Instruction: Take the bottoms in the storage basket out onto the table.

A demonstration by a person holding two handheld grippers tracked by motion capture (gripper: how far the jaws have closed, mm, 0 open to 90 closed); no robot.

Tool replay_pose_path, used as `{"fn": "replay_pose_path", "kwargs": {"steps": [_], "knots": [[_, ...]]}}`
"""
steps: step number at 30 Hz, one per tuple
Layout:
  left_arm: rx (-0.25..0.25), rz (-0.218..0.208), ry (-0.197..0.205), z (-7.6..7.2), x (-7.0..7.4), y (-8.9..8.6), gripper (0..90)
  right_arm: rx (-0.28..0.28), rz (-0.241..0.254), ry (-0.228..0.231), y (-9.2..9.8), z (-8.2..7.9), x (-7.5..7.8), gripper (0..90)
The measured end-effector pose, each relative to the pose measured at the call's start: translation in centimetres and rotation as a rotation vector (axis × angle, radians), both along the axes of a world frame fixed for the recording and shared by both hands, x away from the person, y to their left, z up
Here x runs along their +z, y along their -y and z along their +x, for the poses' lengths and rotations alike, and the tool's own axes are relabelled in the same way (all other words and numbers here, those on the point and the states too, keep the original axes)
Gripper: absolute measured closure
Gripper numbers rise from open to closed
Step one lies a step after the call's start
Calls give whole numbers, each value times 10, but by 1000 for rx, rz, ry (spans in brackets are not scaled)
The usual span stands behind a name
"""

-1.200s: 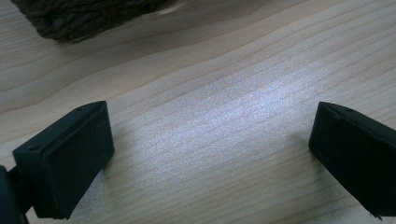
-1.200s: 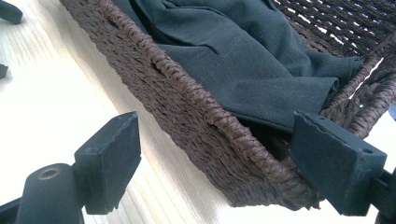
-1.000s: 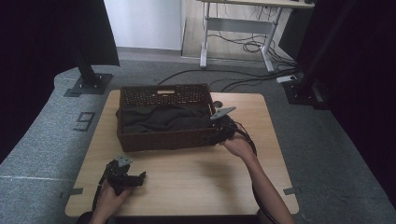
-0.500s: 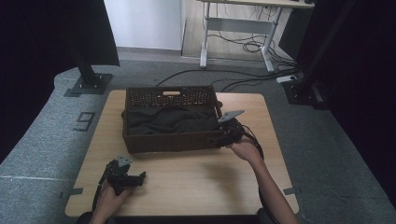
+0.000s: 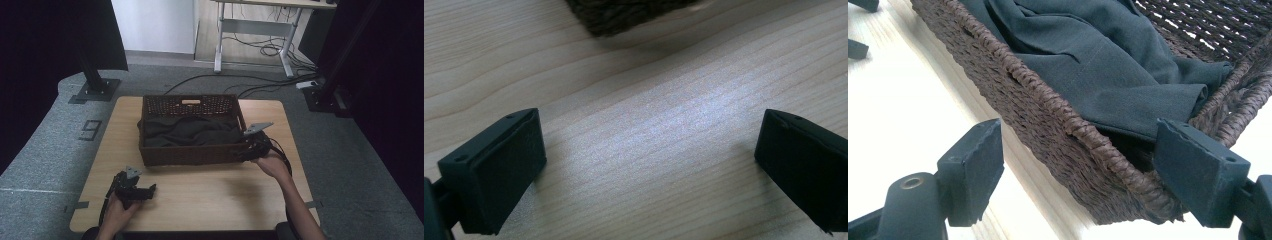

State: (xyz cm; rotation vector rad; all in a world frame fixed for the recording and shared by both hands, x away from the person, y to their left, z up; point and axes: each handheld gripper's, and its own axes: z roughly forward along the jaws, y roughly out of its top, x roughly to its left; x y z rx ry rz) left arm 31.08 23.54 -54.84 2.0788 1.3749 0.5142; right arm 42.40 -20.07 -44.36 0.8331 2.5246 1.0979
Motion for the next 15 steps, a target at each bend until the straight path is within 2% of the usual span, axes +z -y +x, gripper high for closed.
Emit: {"fn": "replay_pose_path", "kwargs": {"steps": [15], "knots": [[0,0,1,0,0,0,0,-34,5,1,32,-19,-1,204]]}}
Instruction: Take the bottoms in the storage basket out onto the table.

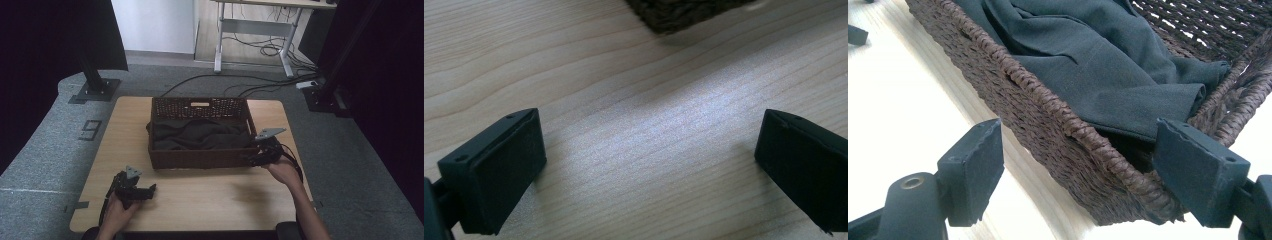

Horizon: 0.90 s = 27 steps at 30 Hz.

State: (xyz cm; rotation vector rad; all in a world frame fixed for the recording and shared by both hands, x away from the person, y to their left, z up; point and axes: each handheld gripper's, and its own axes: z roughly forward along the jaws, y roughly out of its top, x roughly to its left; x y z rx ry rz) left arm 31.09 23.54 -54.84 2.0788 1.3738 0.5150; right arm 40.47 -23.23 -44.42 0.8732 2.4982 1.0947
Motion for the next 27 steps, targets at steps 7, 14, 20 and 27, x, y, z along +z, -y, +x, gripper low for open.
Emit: {"fn": "replay_pose_path", "kwargs": {"steps": [7,14,20,27], "knots": [[-1,1,0,0,0,0,0,-17,8,-7,16,-9,0,208],[-1,0,0,0,0,0,0,-33,8,-18,29,-19,1,208],[-1,0,0,0,0,0,0,-25,21,-43,35,-34,3,206],[0,0,0,0,0,0,0,-3,51,-82,37,-53,5,204]]}}
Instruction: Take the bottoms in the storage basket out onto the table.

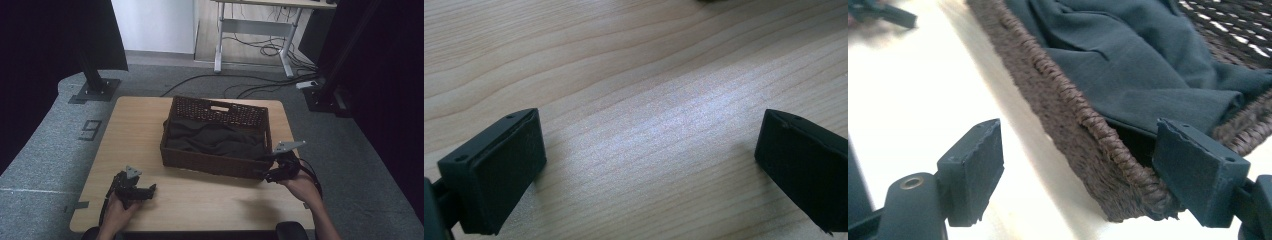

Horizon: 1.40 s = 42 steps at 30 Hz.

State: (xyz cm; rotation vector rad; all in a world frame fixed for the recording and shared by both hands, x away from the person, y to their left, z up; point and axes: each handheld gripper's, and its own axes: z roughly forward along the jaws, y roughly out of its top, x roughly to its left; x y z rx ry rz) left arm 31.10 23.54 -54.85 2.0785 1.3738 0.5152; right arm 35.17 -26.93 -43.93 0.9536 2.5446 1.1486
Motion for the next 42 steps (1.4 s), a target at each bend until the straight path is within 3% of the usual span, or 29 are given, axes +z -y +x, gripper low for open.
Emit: {"fn": "replay_pose_path", "kwargs": {"steps": [3,10,19,32,34,36,38,42], "knots": [[1,0,0,0,0,0,0,21,0,-16,-5,-14,1,184],[1,0,0,0,0,0,0,35,-29,-42,-18,-29,4,164],[1,0,0,0,0,0,0,64,4,-96,-28,-38,6,179],[1,0,0,0,0,0,0,215,-40,-136,-70,-55,8,176],[1,0,0,0,0,0,0,233,-47,-136,-72,-53,12,180],[1,0,0,0,0,0,0,227,-53,-108,-68,-47,18,168],[1,1,0,0,0,0,0,193,-65,-63,-63,-38,23,147],[0,2,0,0,0,0,0,104,-86,5,-43,-4,30,131]]}}
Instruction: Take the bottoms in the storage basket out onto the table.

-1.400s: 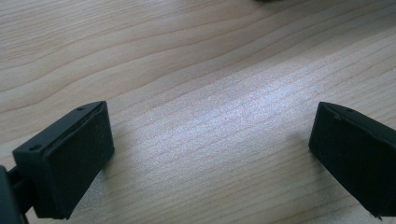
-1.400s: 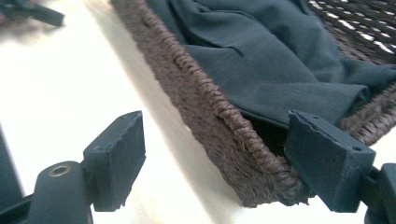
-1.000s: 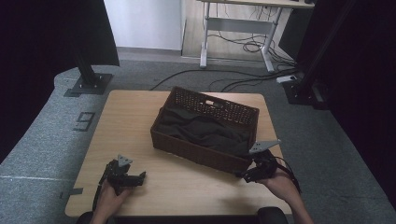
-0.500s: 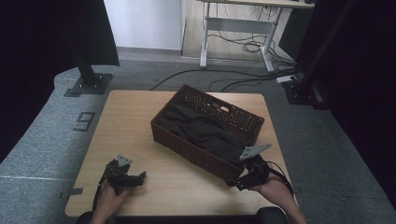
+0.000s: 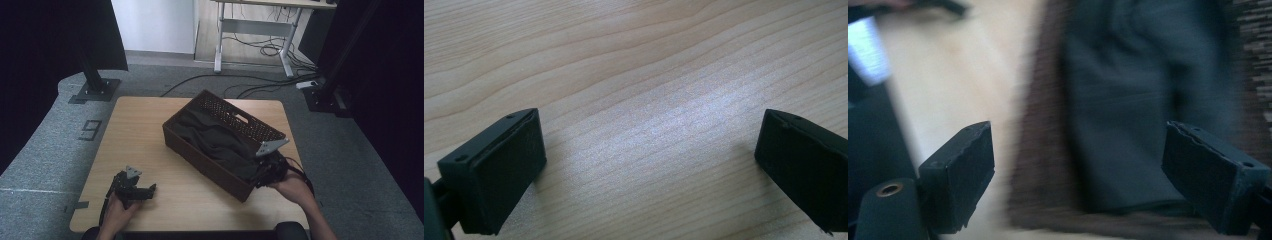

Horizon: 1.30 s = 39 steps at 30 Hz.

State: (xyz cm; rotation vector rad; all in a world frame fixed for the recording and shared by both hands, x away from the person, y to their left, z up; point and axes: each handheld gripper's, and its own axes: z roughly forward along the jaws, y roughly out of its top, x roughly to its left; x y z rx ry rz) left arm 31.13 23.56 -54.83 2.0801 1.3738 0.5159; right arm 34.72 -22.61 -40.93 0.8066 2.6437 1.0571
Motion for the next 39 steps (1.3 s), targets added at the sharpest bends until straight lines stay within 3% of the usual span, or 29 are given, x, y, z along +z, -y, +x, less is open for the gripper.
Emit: {"fn": "replay_pose_path", "kwargs": {"steps": [5,8,15,18,20,24,25,32,39], "knots": [[1,-1,1,0,0,0,0,-103,-24,63,21,40,-6,96],[1,-1,0,0,0,0,0,-142,-41,74,30,59,-15,76],[1,-1,0,0,0,0,0,-172,-71,70,47,81,-32,95],[1,-1,1,0,0,0,0,-184,-120,64,53,82,-37,125],[1,-1,0,0,0,0,0,-181,-111,94,55,79,-40,133],[1,-1,1,0,0,0,0,-187,-116,95,54,76,-39,132],[1,-1,1,0,0,0,0,-183,-160,100,51,71,-39,131],[1,-1,1,0,0,0,0,-241,-148,89,51,52,-40,131],[2,-1,0,0,0,0,0,-263,-117,43,63,36,-41,137]]}}
